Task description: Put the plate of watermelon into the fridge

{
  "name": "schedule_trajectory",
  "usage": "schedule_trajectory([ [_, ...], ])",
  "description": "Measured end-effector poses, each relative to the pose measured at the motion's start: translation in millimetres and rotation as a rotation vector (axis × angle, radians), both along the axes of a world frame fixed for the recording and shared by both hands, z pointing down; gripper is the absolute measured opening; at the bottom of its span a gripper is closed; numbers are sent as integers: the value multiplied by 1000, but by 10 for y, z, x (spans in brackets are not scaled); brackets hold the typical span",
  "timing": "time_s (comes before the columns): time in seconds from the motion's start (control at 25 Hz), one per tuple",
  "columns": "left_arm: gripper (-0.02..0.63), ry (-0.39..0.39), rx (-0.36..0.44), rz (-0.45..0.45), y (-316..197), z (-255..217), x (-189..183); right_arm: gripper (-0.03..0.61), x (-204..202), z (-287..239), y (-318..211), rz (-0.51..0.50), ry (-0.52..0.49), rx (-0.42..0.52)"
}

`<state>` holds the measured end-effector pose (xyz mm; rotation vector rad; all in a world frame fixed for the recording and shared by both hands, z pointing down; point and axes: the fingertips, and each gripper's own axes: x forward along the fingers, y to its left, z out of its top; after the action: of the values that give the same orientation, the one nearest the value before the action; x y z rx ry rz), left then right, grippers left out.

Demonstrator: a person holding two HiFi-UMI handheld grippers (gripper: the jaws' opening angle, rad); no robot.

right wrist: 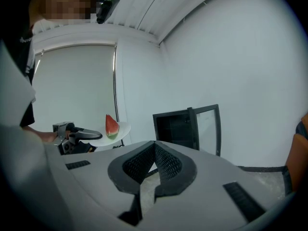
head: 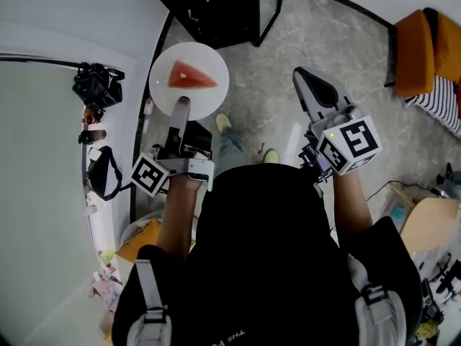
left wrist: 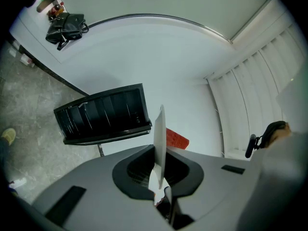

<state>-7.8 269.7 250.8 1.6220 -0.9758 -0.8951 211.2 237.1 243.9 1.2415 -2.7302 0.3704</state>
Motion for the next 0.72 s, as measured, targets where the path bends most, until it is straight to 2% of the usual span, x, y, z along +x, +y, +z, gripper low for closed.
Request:
schedule_trajectory([
  [0.32,25,17,-21,36,-480,38,-381,9,-466,9,-507,10,38,-17],
  [0.6,25,23,-38,85,-901,79,-641,9,-733,-80,-939,70,55,-29],
  [0.72,25,33,-40,101,-1184,163,-949,9,-1070,-11,-1205,65,65,-29],
])
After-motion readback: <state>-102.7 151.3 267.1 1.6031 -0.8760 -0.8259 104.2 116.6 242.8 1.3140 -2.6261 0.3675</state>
